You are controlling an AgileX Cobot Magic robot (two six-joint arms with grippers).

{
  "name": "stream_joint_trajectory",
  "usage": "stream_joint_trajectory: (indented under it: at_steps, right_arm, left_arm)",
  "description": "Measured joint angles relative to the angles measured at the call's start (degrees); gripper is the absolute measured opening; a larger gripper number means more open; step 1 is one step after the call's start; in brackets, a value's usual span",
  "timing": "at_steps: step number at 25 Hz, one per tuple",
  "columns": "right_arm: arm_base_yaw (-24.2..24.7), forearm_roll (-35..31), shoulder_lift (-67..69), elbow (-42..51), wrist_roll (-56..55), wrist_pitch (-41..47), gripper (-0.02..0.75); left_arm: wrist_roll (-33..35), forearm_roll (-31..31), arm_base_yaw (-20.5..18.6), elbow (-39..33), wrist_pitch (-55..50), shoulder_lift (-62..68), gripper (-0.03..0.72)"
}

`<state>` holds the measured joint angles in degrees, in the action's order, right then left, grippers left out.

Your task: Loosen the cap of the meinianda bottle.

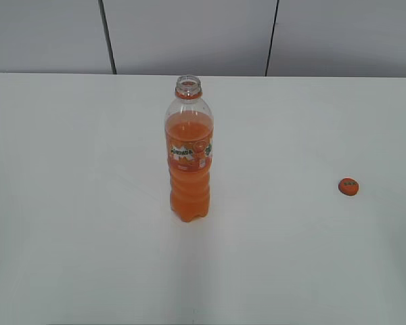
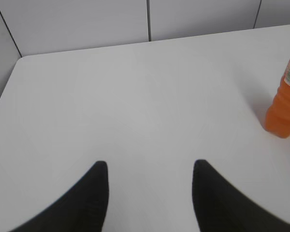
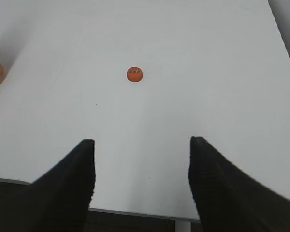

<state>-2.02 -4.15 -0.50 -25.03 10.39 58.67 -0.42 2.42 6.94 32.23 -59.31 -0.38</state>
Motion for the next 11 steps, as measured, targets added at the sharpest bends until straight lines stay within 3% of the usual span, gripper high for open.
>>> stream_joint_trajectory:
  at_steps: [11]
  right_arm:
    - [0.0,0.0,0.0,0.0,0.0,0.0,0.46]
  left_arm:
    - [0.0,0.0,0.0,0.0,0.0,0.0,0.329]
